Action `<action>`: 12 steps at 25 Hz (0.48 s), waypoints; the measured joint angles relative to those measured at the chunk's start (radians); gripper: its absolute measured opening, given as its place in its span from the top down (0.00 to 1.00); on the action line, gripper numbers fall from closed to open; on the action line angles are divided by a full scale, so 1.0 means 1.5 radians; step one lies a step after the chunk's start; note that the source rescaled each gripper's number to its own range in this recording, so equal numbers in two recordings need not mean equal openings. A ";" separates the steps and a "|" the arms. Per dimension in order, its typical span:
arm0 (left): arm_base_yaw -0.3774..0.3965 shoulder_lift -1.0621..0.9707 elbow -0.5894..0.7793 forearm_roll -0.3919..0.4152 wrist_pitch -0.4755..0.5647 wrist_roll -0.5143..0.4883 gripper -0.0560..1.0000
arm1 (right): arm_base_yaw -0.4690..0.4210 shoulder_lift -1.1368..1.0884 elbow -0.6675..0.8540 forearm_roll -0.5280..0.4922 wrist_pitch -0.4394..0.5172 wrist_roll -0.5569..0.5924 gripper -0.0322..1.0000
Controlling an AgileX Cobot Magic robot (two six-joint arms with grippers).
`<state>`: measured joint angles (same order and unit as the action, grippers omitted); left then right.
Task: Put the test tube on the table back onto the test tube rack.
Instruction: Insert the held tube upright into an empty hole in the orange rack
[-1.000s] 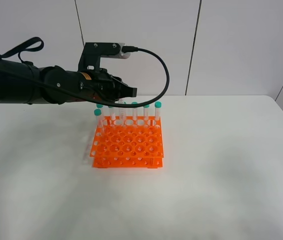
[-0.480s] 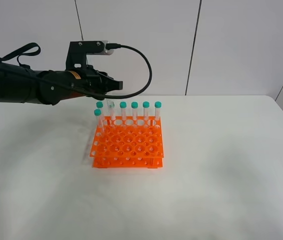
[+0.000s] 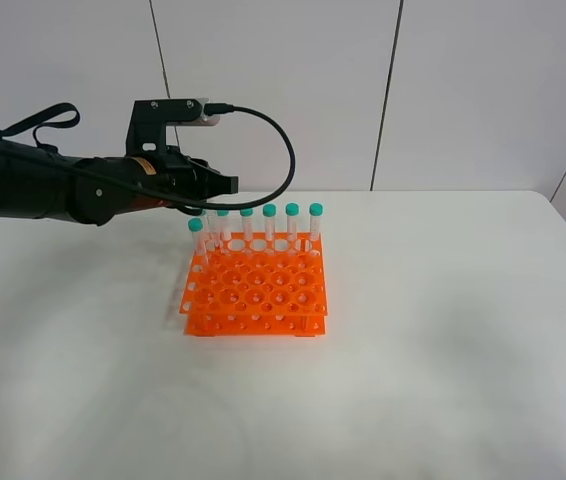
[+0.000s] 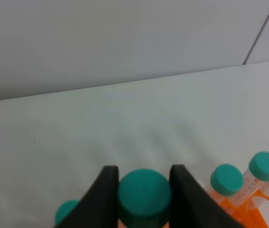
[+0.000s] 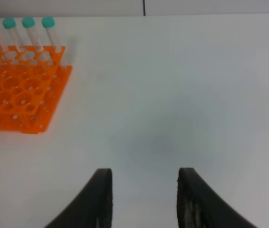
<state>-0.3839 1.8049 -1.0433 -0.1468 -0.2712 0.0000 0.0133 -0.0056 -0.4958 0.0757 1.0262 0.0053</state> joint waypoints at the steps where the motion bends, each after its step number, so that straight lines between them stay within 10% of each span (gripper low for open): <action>1: 0.000 0.005 0.000 0.000 -0.004 0.000 0.95 | 0.000 0.000 0.000 0.001 0.000 0.000 0.14; 12: 0.000 0.032 0.004 0.005 -0.045 -0.023 0.95 | 0.000 0.000 0.000 0.001 0.000 0.000 0.14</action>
<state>-0.3839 1.8532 -1.0374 -0.1389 -0.3393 -0.0343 0.0133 -0.0056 -0.4958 0.0775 1.0262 0.0053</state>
